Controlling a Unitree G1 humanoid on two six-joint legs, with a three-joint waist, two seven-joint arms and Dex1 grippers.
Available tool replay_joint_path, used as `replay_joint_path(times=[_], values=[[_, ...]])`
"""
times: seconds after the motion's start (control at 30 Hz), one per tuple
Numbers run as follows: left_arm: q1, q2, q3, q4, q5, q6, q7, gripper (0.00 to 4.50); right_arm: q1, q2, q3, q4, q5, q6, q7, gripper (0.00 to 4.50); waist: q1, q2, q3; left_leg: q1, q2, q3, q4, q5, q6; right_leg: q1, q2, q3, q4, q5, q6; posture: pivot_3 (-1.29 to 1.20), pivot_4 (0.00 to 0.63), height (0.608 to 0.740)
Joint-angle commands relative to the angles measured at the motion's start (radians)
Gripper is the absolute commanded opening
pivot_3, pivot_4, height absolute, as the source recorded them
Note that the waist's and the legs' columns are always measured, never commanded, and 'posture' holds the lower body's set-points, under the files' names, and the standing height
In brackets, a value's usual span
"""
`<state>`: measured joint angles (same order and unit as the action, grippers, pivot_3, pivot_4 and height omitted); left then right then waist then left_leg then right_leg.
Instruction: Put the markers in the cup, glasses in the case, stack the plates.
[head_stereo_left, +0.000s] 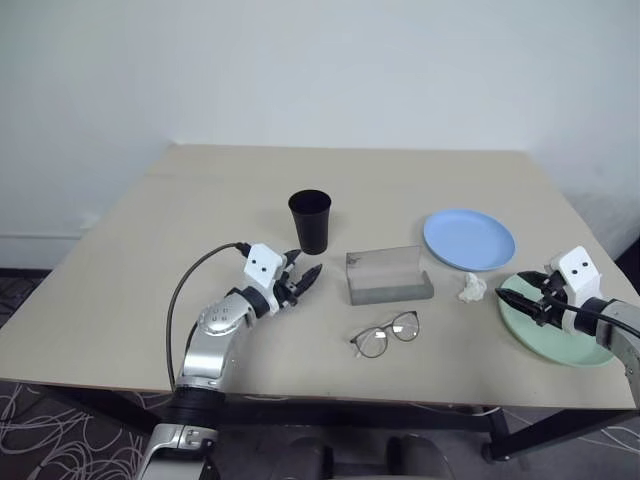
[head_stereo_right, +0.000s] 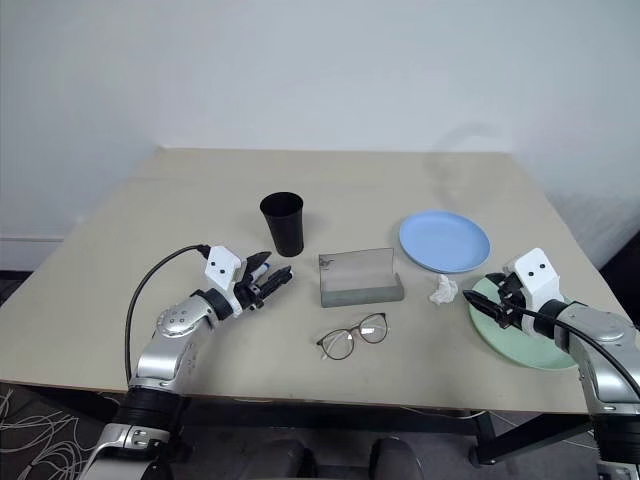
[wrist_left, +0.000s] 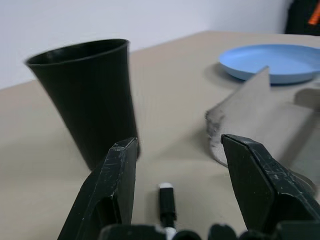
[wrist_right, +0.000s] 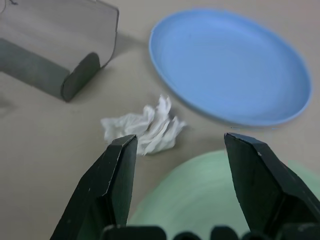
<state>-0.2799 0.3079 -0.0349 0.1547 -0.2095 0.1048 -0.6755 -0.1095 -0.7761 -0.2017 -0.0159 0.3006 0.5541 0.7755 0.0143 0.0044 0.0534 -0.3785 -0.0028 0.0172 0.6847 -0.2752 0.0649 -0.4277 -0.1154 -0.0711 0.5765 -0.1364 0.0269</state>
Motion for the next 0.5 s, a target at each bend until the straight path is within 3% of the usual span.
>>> replay_joint_path(times=[0.03, 0.17, 0.5], values=[[-0.004, 0.029, -0.038, -0.11, -0.077, 0.06, -0.126, 2.78, -0.051, -0.021, -0.008, -0.056, 0.042, 0.129, -0.01, 3.0, 0.0, 0.0, 0.0, 0.0, 0.0, 0.0, 0.0, 0.0, -0.001, 0.0, 0.0, 0.0, 0.0, 0.0, 0.0, 0.0, 0.0, 0.733], [0.02, 0.07, -0.083, -0.181, -0.111, 0.115, -0.225, 2.78, -0.073, -0.035, 0.019, -0.068, 0.024, 0.205, -0.023, 3.0, -0.001, 0.0, 0.0, 0.0, 0.0, 0.0, 0.0, -0.002, -0.002, 0.0, -0.001, 0.001, 0.0, 0.0, 0.0, 0.0, 0.0, 0.733], [0.025, 0.052, -0.104, -0.199, -0.096, 0.125, -0.21, 2.78, -0.135, -0.024, 0.118, -0.077, -0.02, 0.379, -0.108, 3.0, 0.0, 0.0, 0.0, 0.0, 0.0, 0.0, 0.001, -0.001, 0.0, 0.0, 0.0, 0.001, 0.0, 0.0, 0.0, 0.0, 0.0, 0.733]])
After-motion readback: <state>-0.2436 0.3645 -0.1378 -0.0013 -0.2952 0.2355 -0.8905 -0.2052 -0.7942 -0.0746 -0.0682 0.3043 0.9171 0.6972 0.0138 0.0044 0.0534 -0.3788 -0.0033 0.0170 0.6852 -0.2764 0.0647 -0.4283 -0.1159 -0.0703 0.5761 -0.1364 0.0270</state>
